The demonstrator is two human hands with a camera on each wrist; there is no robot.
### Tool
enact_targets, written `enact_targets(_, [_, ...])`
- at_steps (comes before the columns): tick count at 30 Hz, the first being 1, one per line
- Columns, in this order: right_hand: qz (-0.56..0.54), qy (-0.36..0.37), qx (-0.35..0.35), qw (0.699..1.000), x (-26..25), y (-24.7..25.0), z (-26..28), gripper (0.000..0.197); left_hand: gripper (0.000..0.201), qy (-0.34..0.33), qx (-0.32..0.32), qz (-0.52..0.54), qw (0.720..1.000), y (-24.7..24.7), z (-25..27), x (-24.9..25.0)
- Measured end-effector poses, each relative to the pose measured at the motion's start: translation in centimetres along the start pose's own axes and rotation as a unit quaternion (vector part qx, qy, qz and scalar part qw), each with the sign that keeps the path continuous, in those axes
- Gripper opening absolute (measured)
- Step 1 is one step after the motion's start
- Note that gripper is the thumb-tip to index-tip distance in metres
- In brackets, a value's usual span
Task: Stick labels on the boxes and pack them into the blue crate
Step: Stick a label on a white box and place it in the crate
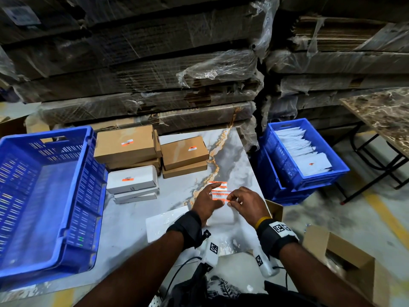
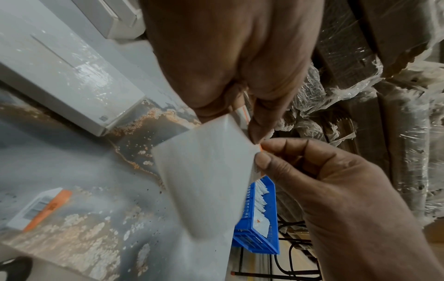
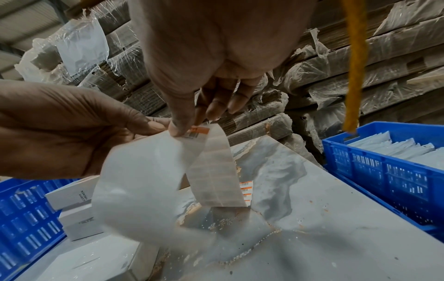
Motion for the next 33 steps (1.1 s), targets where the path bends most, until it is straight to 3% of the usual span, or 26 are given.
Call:
enact_targets(4, [-0.013,0.015,0.032,0.999,-0.1,0.4,0.3,0.016,0.063,-0.002,0.022,0.033,0.999,0.3,-0.1,-0.3])
enact_targets(8, [-0.015,0.032,0.043,0.998,-0.1,0.4,0.7,0.018,0.076,-0.010,0.001,0.052,0.999,-0.1,0.3,-0.2])
enact_targets(18, [0.028,0.049,0.050,0.997,-0.4,0.0,1.0,0.028,0.092,-0.044,0.003,0.023,0.999,-0.2,0.2,0.2])
enact_targets(23, [0.065,0.047,0.107,0.991,-0.9,0.8,1.4,0.021,0.094,-0.036,0.001,0.042,0.998,-0.6,0.4,0.1])
enact_targets(28, [0.114,0.069,0.117,0.984,-1.6,1.0,1.5,0.021,0.097,-0.029,0.035,0.046,0.998,0.0,0.4,-0.1])
enact_targets(33, [0.130,0.034,0.128,0.983,-1.5,1.4,1.5,0.015,0.092,-0.048,0.038,0.029,0.998,0.0,0.1,-0.1])
Point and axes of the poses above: each hand's wrist, its own z-axis away from the middle knuckle, its own y-axis out of the back of the hand, x = y × z, the point moved 10 cm from there along -z, towards the middle knuckle, and after that the axes turned 8 degrees about -y, right-handed, at the moved point
